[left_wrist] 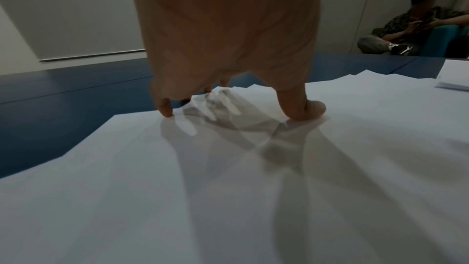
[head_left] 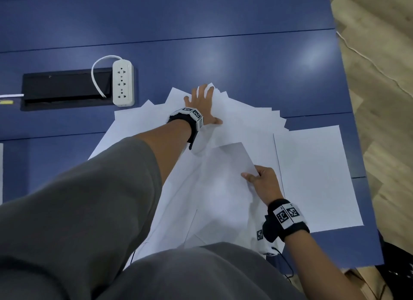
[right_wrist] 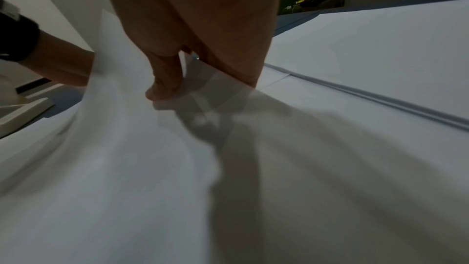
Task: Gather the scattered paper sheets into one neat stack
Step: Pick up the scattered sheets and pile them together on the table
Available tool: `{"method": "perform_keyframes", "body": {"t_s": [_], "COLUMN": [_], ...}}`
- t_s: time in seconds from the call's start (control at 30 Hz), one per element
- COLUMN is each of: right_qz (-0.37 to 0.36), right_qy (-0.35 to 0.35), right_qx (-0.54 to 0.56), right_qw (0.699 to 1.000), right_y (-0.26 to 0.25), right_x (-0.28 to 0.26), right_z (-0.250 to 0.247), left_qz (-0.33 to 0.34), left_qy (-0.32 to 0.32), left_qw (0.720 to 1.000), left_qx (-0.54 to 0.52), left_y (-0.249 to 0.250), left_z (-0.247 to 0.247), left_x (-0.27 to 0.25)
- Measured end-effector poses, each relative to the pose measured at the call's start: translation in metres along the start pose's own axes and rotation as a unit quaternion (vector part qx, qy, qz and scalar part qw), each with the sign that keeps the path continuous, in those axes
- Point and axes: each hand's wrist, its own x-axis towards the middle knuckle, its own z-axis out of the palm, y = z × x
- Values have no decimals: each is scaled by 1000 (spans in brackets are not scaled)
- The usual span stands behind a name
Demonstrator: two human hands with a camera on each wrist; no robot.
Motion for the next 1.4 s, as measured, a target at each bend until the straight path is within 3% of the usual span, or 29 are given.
{"method": "perform_keyframes", "body": {"t_s": [0.57, 0.73, 1.07, 1.2, 1.4], "right_qz": [14, 17, 9, 11, 15], "right_qy": [-4, -2, -3, 2, 32], "right_qx": [-55, -65, -68, -92, -110], "right_qw": [998, 998, 998, 996, 993], "right_y": [-2, -3, -7, -11, -19], "right_x": [3, 4, 1, 3, 5], "right_z": [1, 0, 0, 1, 1], "left_qz": [-35, -1, 51, 10, -28], "left_qy": [46, 50, 76, 133, 240], "left_qw": [997, 990, 989, 984, 953], "left_qx": [-51, -134, -114, -116, -184], "left_y": [11, -5, -9, -9, -13], "left_z": [-11, -31, -58, -76, -116], "left_x": [2, 3, -8, -12, -23]}}
